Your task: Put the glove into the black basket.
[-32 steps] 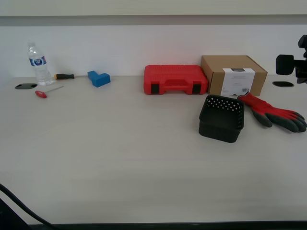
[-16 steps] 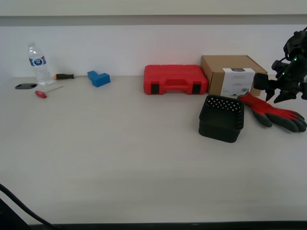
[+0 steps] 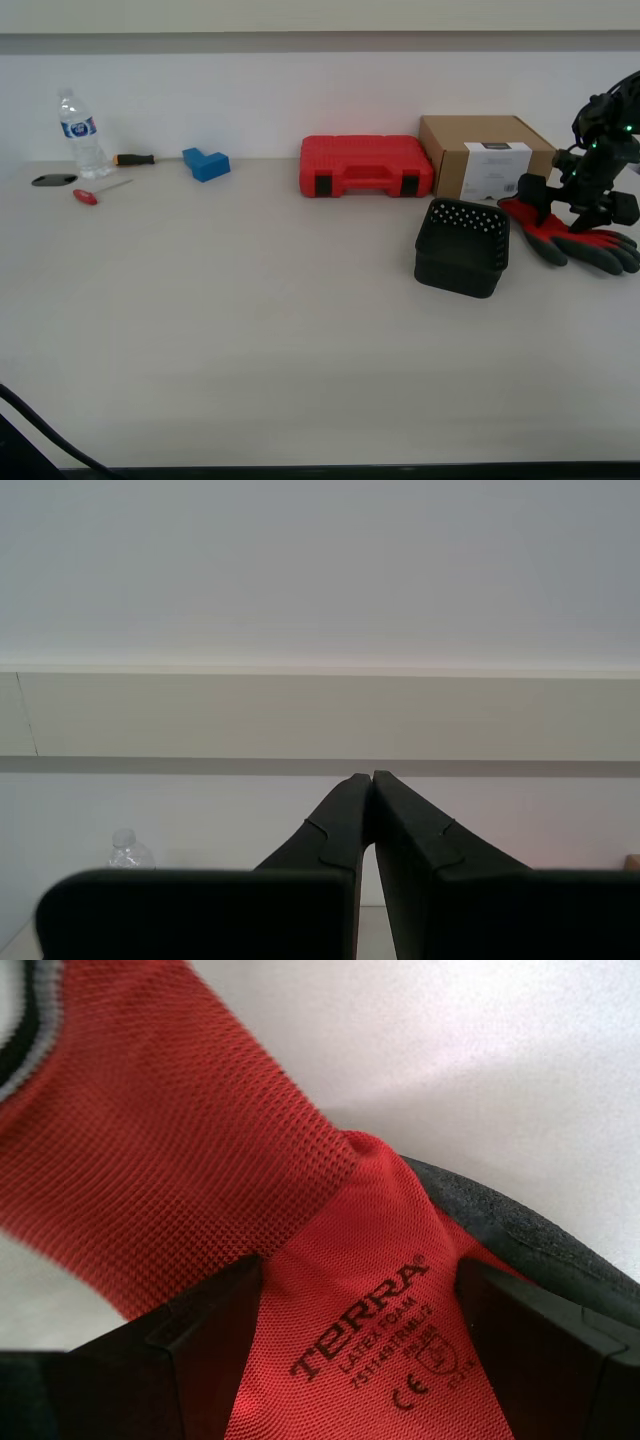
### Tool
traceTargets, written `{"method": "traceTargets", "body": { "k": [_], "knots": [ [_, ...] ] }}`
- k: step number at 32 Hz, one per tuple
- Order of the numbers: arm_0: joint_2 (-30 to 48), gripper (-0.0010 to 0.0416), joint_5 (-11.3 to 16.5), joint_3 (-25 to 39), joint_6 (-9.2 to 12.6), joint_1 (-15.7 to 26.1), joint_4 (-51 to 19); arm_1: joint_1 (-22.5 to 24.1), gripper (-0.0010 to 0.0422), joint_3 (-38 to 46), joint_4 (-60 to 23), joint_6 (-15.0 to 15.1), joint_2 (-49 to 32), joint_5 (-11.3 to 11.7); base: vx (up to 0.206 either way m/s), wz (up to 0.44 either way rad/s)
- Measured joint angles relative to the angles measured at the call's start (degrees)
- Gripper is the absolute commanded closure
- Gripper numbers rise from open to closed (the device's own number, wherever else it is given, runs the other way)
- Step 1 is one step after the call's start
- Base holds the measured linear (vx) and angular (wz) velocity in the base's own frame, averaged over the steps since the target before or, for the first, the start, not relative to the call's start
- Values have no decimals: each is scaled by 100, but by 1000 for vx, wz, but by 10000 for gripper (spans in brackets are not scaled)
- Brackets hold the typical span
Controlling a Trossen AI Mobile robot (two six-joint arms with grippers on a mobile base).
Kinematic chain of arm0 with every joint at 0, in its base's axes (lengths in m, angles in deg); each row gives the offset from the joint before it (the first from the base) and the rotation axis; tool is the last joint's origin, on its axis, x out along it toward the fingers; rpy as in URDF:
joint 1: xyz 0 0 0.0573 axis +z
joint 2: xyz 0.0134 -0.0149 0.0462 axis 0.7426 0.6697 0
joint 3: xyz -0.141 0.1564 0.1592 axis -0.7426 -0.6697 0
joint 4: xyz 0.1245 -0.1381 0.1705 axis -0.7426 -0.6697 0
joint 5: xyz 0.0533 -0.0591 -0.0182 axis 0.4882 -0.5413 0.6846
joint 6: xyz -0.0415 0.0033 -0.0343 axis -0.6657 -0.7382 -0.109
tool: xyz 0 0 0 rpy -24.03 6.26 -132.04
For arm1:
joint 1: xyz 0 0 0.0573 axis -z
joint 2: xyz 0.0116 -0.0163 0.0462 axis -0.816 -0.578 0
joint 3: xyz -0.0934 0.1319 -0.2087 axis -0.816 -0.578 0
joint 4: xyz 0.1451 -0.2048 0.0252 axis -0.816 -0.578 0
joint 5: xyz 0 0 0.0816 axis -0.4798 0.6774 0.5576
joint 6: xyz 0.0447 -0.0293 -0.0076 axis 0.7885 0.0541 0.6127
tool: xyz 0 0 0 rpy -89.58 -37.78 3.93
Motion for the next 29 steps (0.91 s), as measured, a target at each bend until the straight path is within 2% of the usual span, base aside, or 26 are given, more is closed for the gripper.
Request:
{"method": "traceTargets", "body": {
  "k": [1, 2, 3, 4, 7, 8, 9, 11, 16, 19, 20, 25, 29],
  "knots": [
    [46, 148, -15, 9, -2, 4, 33, 0, 412, 0, 2, 0, 0, 0, 0, 0],
    [96, 179, -39, 11, -2, 11, 55, 0, 412, 0, -2, 0, 0, 0, 0, 0],
    [103, 193, -39, 0, -2, 11, 57, 0, 412, 0, 0, 0, 0, 0, 0, 0],
    [92, 235, -61, 4, -7, 11, 57, 0, 412, 0, 0, 0, 0, 0, 0, 0],
    [107, 303, -63, 26, -4, 7, 66, 0, 412, 0, 0, 0, 0, 0, 0, 0],
    [103, 343, -66, 28, -13, 7, 63, 0, 412, 0, 0, 0, 0, 0, 0, 0],
    [96, 404, -59, 22, -22, 9, 70, 0, 412, 0, 0, 0, 0, 0, 0, 0],
    [94, 406, 140, 7, -131, 4, 109, 0, 412, 0, 0, 0, 0, 0, 0, 0],
    [70, 407, 225, 7, -138, 2, 83, 0, 412, 0, -2, 2, 0, 0, 0, 0],
    [-50, 407, 417, 4, -157, 0, 37, 0, 412, 0, 2, 0, 0, 0, 0, 0],
    [-140, 407, 533, -26, -155, 9, -46, 0, 412, 0, -4, 0, 0, 0, 0, 0],
    [-876, 407, 765, -13, -173, 24, -33, 0, 412, 0, 4, 0, 0, 2, 0, 0],
    [-1480, 407, 822, -2, -153, 24, -162, 2, 412, 0, -20, 0, 0, 0, 0, 0]
  ]
}}
